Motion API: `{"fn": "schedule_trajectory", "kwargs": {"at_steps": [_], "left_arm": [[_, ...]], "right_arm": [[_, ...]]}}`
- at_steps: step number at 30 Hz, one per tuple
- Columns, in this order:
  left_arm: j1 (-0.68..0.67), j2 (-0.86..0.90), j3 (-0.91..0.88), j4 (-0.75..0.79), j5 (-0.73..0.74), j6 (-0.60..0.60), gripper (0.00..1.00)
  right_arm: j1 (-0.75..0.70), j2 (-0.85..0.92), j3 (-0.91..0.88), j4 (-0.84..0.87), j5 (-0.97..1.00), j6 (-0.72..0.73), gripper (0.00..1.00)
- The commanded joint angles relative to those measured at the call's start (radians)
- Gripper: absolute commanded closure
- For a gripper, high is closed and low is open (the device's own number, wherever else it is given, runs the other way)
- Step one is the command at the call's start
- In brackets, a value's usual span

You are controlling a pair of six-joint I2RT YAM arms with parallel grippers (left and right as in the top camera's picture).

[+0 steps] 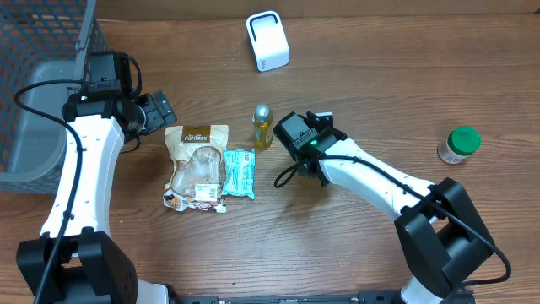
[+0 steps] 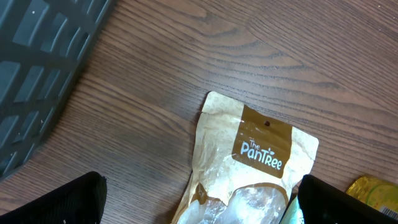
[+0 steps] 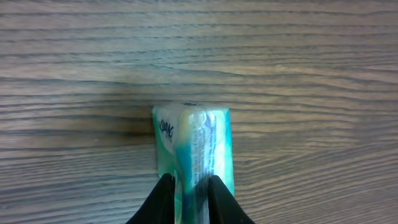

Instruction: Scan the item barcode

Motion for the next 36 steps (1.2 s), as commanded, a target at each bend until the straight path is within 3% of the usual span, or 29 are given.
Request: {"fn": "schedule_trajectory", "kwargs": {"at_steps": [1, 10, 16, 17, 18, 20, 24, 25, 36], "left_arm": [[-0.002, -0.011, 0.012, 0.002, 0.005, 0.008, 0.0], [-0.002, -0.011, 0.012, 0.002, 0.005, 0.008, 0.01], [-0.002, -0.011, 0.012, 0.002, 0.005, 0.008, 0.0], [-0.002, -0.011, 0.012, 0.002, 0.005, 0.008, 0.0], [-0.002, -0.011, 0.012, 0.002, 0.005, 0.008, 0.0], [-0.002, -0.011, 0.012, 0.002, 0.005, 0.008, 0.0], [-0.002, -0.011, 0.012, 0.002, 0.005, 0.008, 0.01], [-0.002, -0.011, 0.012, 0.002, 0.005, 0.008, 0.0], [-0.002, -0.011, 0.012, 0.002, 0.005, 0.008, 0.0]], "right_arm": [[0.002, -0.002, 0.037, 0.007, -0.034, 0.003, 0.85], [0.002, -0.002, 0.051, 0.008, -0.044, 0.003, 0.84], [0.0, -0.003, 0.144, -0.077, -0.047, 0.003, 0.77], [-0.002, -0.003, 0.158, -0.089, -0.047, 0.003, 0.72], [-0.004, -0.003, 0.174, -0.098, -0.047, 0.003, 0.53], [-0.009, -0.003, 0.177, -0.097, -0.047, 0.004, 0.32], [-0.032, -0.003, 0.177, -0.106, -0.063, 0.004, 0.04], [-0.039, -0.003, 0.177, -0.107, -0.077, 0.004, 0.0], [-0.136, -0.002, 0.137, -0.103, -0.272, 0.003, 0.0]]}}
